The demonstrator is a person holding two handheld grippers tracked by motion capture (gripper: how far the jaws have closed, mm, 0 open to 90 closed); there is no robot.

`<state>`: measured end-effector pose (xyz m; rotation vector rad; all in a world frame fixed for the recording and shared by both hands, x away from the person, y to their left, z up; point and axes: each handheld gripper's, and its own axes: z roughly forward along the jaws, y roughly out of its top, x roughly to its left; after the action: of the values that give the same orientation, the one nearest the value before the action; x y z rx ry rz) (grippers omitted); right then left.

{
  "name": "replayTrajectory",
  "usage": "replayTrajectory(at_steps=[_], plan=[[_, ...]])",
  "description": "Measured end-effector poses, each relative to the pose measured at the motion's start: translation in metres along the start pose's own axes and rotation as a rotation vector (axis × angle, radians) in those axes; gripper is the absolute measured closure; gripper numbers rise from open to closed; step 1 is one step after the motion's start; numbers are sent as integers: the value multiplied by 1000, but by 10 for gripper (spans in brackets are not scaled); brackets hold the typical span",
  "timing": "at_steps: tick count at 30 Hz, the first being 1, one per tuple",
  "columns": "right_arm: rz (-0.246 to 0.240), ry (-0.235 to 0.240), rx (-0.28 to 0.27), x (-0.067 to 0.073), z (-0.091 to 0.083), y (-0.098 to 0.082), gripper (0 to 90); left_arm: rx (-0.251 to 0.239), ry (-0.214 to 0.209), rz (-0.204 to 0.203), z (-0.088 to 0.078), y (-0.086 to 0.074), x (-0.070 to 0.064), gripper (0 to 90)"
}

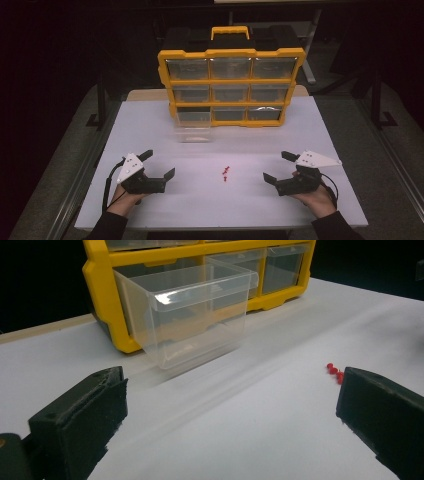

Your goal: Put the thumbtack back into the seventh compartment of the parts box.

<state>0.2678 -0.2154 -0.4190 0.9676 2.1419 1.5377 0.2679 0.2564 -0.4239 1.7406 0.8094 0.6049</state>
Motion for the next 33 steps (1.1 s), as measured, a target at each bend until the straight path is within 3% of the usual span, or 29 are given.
replayTrajectory(at_steps=[13,26,29,33], plan=[[-9,-1,17,1,3,1,0,3,1,-15,-15,-7,-1,0],[-13,-5,48,1,10,11,0,4,-11,-12,-12,-8,-1,0],[-12,-3,57,1,13,14,0,1,-11,-30,-11,-8,-3,0],[-18,2,66,1,17,18,0,2,-16,-14,-10,-8,-3,0]])
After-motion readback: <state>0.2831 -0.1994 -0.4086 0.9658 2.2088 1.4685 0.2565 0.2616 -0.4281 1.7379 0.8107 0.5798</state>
